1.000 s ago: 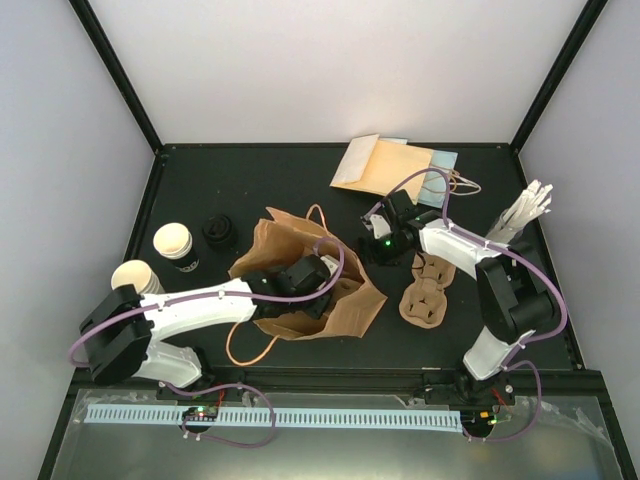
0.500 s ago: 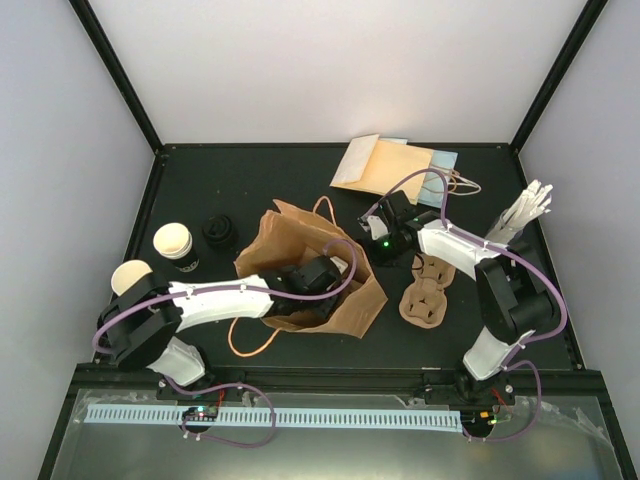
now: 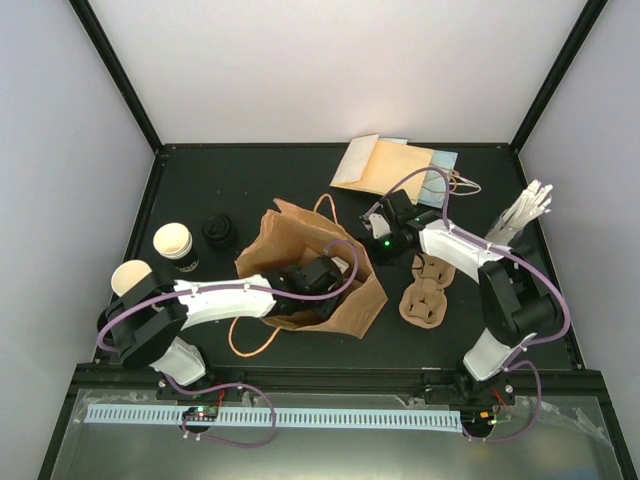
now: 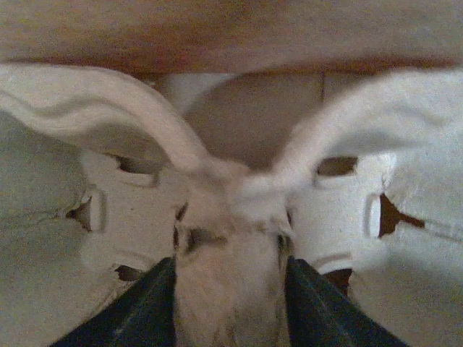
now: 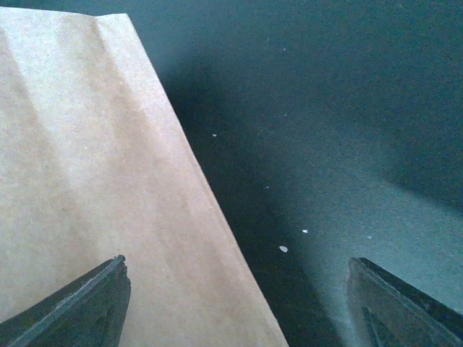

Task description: Pack the takeout coffee

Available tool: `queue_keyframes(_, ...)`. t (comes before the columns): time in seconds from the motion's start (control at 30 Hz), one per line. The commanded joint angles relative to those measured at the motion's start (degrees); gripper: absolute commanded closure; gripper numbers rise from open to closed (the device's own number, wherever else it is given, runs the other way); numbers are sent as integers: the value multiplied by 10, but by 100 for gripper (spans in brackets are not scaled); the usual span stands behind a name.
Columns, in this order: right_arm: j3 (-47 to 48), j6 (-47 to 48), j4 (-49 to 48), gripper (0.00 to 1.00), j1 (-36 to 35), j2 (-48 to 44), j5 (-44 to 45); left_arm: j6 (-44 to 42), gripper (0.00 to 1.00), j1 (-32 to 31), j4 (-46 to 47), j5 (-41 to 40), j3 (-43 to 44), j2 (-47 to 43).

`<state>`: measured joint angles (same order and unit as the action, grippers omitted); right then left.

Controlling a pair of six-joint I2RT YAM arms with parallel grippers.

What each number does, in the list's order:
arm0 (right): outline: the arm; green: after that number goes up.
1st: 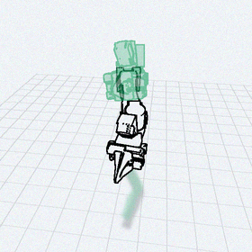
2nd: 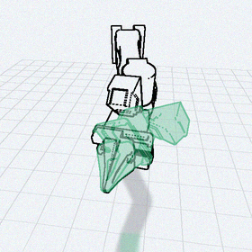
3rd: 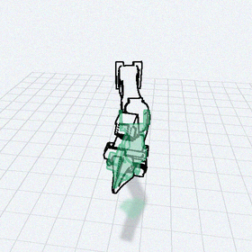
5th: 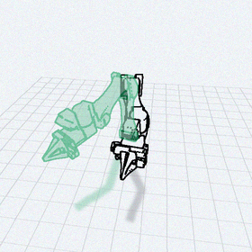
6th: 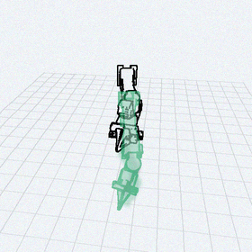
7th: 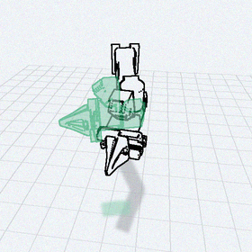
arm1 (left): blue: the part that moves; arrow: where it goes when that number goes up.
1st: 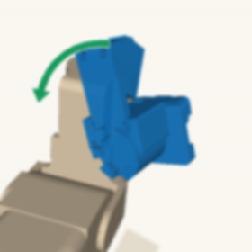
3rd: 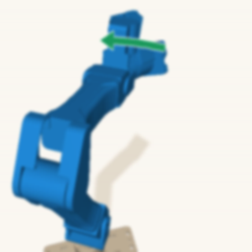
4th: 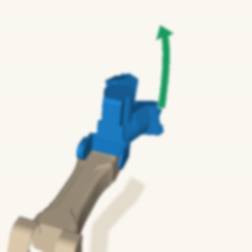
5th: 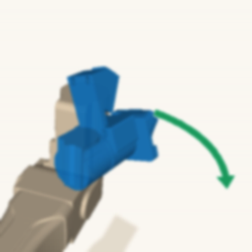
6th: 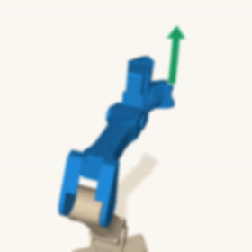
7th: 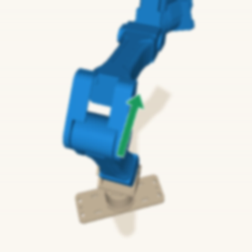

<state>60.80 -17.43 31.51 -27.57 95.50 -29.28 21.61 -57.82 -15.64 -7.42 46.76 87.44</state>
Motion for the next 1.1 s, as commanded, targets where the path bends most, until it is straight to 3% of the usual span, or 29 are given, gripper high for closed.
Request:
queue_keyframes(0.0, 18, 2, 8, 16, -3, -28, 32, 3, 54, 3, -10, 8, 15, -15)
queue_keyframes(0.13, 23, 2, 17, 14, -3, -38, 51, 1, 36, 2, -18, 6, 13, -38)
queue_keyframes(0.5, 39, 5, 36, 13, -3, -58, 96, -16, 2, 3, -126, -15, 84, -93)
queue_keyframes(1.07, 73, 11, 84, 13, -1, -118, 164, -25, 1, 3, -307, -36, 216, -135)
